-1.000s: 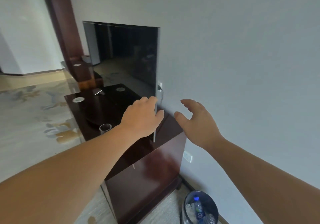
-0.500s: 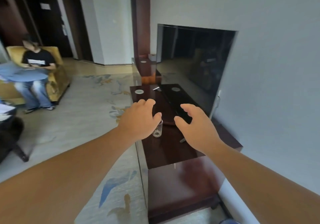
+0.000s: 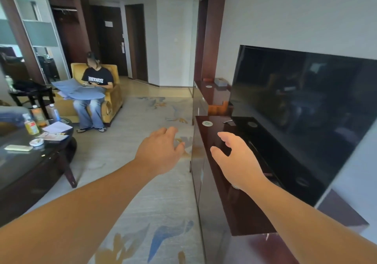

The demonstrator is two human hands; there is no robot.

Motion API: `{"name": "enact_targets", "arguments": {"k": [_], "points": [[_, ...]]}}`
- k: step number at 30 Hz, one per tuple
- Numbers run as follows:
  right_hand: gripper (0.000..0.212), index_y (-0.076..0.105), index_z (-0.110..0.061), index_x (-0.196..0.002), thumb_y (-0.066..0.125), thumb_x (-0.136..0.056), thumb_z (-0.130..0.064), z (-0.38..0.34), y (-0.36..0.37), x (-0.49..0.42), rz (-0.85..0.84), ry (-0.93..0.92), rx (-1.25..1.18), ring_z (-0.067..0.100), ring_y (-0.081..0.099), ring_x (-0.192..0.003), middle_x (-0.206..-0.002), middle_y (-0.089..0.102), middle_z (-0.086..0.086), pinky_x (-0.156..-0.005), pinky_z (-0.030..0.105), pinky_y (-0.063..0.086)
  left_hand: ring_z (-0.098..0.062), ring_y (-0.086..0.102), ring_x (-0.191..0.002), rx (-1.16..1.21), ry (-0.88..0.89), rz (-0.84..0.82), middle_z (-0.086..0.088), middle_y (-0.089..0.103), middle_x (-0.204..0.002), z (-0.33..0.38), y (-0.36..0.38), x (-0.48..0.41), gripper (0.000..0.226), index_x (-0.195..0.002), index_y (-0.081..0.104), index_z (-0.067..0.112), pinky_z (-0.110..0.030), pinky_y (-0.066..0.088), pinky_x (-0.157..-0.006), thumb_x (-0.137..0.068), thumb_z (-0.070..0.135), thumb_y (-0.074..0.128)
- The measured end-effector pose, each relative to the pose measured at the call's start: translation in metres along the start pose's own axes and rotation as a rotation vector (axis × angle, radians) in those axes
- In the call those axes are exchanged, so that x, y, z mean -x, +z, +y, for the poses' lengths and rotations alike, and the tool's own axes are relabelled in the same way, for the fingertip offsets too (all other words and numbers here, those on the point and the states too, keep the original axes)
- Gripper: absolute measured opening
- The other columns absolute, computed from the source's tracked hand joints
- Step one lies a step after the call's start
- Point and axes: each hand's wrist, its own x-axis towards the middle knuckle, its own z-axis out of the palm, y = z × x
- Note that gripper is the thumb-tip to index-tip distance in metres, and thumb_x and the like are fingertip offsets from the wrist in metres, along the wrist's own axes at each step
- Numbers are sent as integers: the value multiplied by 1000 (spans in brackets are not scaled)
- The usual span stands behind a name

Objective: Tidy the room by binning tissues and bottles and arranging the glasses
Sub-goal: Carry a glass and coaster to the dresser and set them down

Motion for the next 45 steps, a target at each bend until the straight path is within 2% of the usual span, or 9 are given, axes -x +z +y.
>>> {"name": "enact_targets", "arguments": {"k": [8,12,15,20,24,26,32,38,45], "points": [[51,39,-34,-143,54,-95,-43,-2,45,-39,-15,60,11,5,41,-132,-148,40,-13,-95,19,30,-28,46,-122,48,-2,-44,-6,49,-133,-49,15,-51,48,-139,39,21,-41,42,-95,-96,43,40],[52,39,-35,-142,55,-94,-43,23,44,-56,-3,130,38,4,42,-130,-148,40,-13,-93,19,31,-28,48,-118,91,45,-88,-6,52,-128,-38,50,-78,46,-135,42,21,-42,44,-93,-94,43,41],[53,39,-34,-143,56,-94,-43,53,41,-68,6,198,35,-1,43,-117,-145,42,-13,-91,19,36,-27,49,-120,98,86,-127,-5,52,-129,-23,82,-101,49,-137,43,22,-43,45,-95,-94,45,40],[54,39,-34,-142,58,-93,-42,110,31,-94,34,301,-8,7,45,-129,-146,41,-11,-94,21,39,-26,50,-120,78,147,-169,-6,54,-130,10,129,-145,47,-135,43,21,-41,44,-95,-94,44,41],[56,39,-33,-143,60,-92,-41,150,22,-116,37,352,-19,-1,48,-99,-146,42,-10,-84,15,42,-25,46,-127,41,169,-207,-3,50,-138,35,160,-177,51,-140,40,22,-41,41,-102,-95,46,40],[57,39,-32,-143,62,-91,-40,169,20,-126,44,373,-20,-2,46,-93,-146,42,-10,-81,13,41,-24,45,-128,42,173,-229,-3,49,-139,42,174,-191,52,-141,39,23,-40,41,-102,-95,47,39],[59,38,-34,-142,64,-89,-40,206,27,-141,32,456,-41,8,44,-131,-148,41,-11,-94,21,41,-25,46,-127,41,186,-303,-3,49,-138,54,206,-216,51,-139,39,21,-42,43,-101,-95,47,40],[59,38,-33,-143,63,-90,-40,217,30,-154,58,494,-46,9,47,-129,-147,41,-11,-80,12,38,-24,49,-122,42,212,-337,-4,50,-134,66,219,-236,50,-141,38,21,-37,44,-94,-97,45,40],[59,38,-30,-144,62,-91,-39,214,24,-173,182,536,-8,7,44,-131,-146,41,-9,-92,19,34,-26,50,-118,90,335,-345,-4,53,-125,75,225,-282,50,-139,39,23,-44,44,-95,-95,48,40]]}}
